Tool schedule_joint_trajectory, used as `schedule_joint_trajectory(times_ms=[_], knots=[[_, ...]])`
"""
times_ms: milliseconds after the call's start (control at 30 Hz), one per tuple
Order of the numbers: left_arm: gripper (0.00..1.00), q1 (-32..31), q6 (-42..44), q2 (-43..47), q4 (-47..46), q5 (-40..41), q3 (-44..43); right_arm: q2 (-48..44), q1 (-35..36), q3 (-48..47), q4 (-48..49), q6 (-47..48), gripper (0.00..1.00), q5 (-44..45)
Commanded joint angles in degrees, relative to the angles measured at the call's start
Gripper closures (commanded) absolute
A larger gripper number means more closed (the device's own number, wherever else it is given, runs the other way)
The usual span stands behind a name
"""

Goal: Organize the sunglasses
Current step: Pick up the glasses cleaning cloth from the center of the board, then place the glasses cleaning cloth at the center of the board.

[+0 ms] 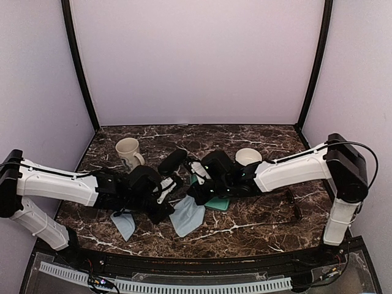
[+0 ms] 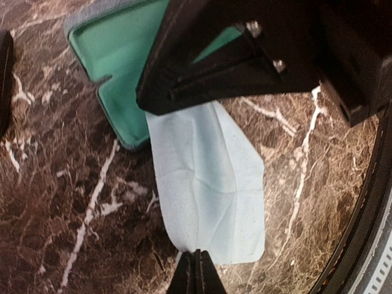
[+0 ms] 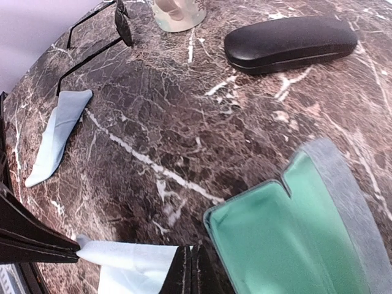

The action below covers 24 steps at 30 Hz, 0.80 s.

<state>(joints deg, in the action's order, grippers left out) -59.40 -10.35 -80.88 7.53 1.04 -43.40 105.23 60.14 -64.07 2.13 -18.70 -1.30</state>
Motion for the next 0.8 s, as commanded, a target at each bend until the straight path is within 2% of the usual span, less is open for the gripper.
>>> schedule_joint_trajectory(times_ms=[0, 300, 767], knots=[[1.00, 0.2, 5.9, -0.6, 3.6, -0.7, -4.5, -5.3, -0.3, 3.4, 1.5, -1.2, 1.00, 3.6], [1.00, -1.1, 7.9, 1.2, 7.2, -3.0, -7.2, -15.5, 0.9, 9.9, 0.4, -1.2, 1.00, 3.1], [1.00, -5.9, 4.5, 4.0, 9.2, 2.2, -7.8, -22.6, 6.1, 11.8, -1.7, -3.8, 1.00, 8.1]])
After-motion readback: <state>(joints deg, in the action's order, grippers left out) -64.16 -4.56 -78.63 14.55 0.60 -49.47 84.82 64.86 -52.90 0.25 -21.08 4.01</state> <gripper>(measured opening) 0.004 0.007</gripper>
